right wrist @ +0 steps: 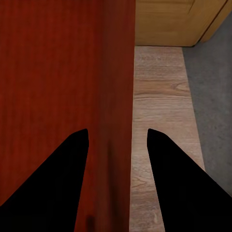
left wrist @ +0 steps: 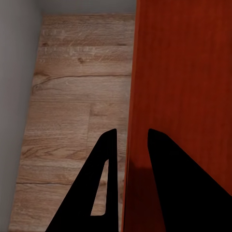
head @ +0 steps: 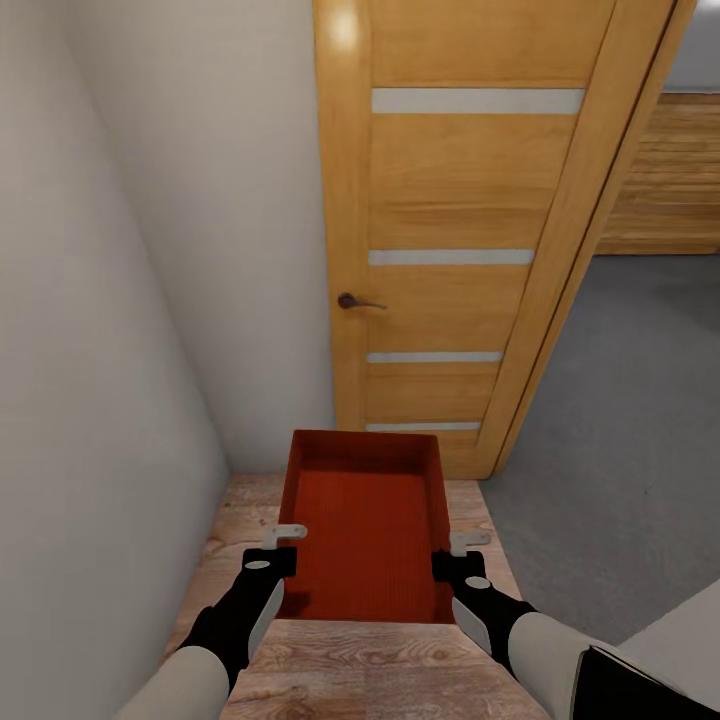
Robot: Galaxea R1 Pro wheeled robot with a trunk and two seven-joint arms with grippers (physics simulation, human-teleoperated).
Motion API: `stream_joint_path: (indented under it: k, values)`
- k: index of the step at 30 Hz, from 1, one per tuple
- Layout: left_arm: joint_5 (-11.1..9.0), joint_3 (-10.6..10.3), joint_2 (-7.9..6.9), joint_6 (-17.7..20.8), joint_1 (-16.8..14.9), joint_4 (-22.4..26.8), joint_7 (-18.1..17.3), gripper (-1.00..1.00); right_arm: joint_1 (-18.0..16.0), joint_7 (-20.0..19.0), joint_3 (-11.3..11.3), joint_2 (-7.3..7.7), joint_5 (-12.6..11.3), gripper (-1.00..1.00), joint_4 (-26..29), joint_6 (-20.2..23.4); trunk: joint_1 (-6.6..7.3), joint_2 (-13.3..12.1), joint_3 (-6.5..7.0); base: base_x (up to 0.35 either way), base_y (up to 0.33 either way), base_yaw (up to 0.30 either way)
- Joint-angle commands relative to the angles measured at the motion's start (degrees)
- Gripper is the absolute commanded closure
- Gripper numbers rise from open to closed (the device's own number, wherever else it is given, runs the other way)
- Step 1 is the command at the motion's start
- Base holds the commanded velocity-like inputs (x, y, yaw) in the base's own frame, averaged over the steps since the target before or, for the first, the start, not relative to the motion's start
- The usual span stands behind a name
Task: Move the two storage containers from the living room to the garage. In the garage, place one container on the floor and stack the other container on top of it (either order is fine).
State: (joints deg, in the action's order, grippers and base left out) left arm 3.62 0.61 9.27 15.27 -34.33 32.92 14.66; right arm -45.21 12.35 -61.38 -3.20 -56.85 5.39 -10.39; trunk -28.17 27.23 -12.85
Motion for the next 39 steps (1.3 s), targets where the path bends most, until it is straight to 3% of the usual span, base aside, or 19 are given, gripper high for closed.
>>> stream_joint_path:
  k: [1,19,39]
  values:
    - [1.0,0.2,-0.04,0.5,0.0,0.1,0.4,1.00,-0.1,0.2,0.4,0.30,-0.5,1.00,-0.3,-0.2,-0.02,0.1,-0.10,0.000,0.000,0.000]
    - [1.0,0.3,-0.04,0.5,0.0,0.1,0.4,1.00,-0.1,0.2,0.4,0.31,-0.5,1.00,-0.4,-0.2,-0.02,0.1,-0.10,0.000,0.000,-0.011]
    - [1.1,0.3,-0.04,0.5,0.0,0.2,0.4,1.00,-0.1,0.2,0.5,0.30,-0.5,1.00,-0.4,-0.2,-0.02,0.1,-0.10,0.000,0.000,-0.276]
